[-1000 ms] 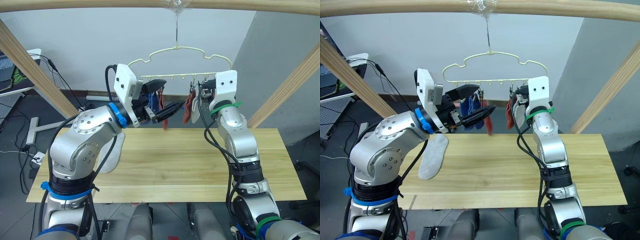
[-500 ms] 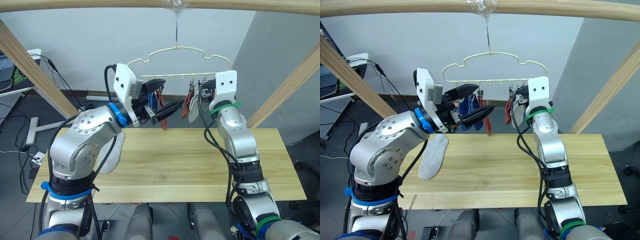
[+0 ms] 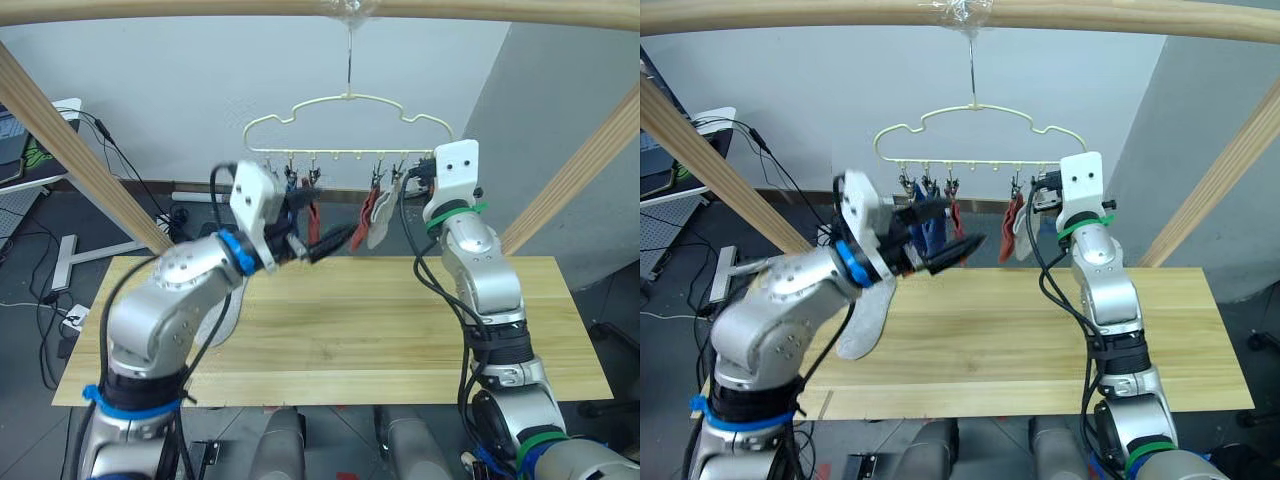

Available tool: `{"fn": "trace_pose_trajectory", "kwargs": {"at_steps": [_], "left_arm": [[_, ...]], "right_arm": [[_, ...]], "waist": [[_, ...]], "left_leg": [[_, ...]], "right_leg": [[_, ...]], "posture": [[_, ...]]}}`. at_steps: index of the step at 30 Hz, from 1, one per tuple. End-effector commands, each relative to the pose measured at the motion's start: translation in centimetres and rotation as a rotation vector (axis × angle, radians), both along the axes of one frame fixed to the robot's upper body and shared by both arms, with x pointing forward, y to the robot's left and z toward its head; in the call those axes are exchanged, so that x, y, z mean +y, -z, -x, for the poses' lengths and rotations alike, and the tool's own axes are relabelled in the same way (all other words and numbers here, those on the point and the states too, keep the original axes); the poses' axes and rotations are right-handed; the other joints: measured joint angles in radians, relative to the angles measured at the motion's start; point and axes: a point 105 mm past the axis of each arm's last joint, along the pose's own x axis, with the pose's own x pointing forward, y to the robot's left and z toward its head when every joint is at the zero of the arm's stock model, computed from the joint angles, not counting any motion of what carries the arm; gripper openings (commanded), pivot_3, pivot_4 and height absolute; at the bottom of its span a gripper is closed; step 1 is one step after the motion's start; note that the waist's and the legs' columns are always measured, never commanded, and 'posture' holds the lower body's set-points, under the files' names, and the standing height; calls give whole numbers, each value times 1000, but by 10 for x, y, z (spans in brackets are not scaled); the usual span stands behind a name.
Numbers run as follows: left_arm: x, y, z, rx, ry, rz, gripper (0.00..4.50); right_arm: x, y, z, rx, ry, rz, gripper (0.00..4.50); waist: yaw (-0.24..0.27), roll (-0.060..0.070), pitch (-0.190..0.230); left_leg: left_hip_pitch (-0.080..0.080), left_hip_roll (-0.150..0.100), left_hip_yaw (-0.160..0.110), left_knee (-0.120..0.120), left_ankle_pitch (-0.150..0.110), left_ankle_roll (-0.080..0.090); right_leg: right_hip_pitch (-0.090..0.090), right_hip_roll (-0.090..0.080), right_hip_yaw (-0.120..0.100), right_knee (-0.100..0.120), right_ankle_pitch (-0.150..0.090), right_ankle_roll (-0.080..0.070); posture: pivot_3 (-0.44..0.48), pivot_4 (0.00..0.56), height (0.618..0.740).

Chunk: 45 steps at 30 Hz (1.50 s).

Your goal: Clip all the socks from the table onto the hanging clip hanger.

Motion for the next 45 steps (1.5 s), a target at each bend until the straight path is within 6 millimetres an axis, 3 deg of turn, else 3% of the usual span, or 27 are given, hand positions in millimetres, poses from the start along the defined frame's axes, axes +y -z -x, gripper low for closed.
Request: {"fn": "trace_pose_trajectory", "kwargs": {"at_steps": [1, 2, 6, 9, 12, 17, 30, 41, 45], "left_arm": [[20, 21, -9, 8, -138, -17, 4500], [20, 23, -9, 10, -142, -16, 4500], [80, 85, -26, 100, -428, -119, 4500], [105, 100, -39, 121, -585, -103, 4500], [111, 106, -46, 134, -633, -93, 4500], [134, 133, -54, 217, -743, -126, 4500], [139, 177, -64, 406, -748, -129, 4500], [122, 181, -54, 413, -692, -92, 1338], [95, 170, -49, 351, -605, -79, 148]], "right_arm": [[-5, -10, 4, 27, -54, -23, 19], [-5, -10, 4, 34, -58, -23, 19], [-14, -9, 10, 105, -122, -21, 19], [-22, -9, 13, 127, -116, -9, 19], [-26, -8, 14, 144, -102, -24, 19], [-27, -9, 18, 151, -87, -24, 19], [-31, -8, 25, 180, -71, -29, 19], [-44, -3, 23, 218, -31, -118, 0], [-55, -3, 18, 262, 11, -291, 0]], "waist": [[0, 0, 0], [2, 0, 0], [3, 0, 0], [4, 0, 0], [7, 0, 0], [4, 0, 0], [2, 0, -1], [4, -1, -3], [3, -1, -3]], "left_leg": [[0, 0, 0, 0, 0, 0], [0, 0, 0, 1, 0, 0], [1, 0, 0, 1, 0, 1], [1, 0, 0, 1, 0, 1], [0, 0, -1, 1, 0, 1], [0, 0, -1, 1, 0, 1], [1, -1, -1, 1, 1, 1], [7, -1, -1, 1, 1, 0], [9, -1, -1, 1, 0, 0]], "right_leg": [[0, 0, 0, 0, 0, 0], [0, 0, 0, 0, 0, 0], [1, 0, 0, 0, 1, -1], [1, 0, 0, 0, 0, -1], [1, 0, -1, 0, 1, 0], [2, 0, -1, 0, 1, 0], [2, -1, -1, 0, 1, 1], [10, -1, -2, -1, 1, 1], [13, -1, -1, -2, -1, 5]], "posture": [[70, 271, 740], [70, 271, 740], [43, 271, 740], [36, 269, 740], [36, 269, 740], [20, 265, 740], [-5, 244, 740], [2, 238, 740], [6, 248, 740]]}}
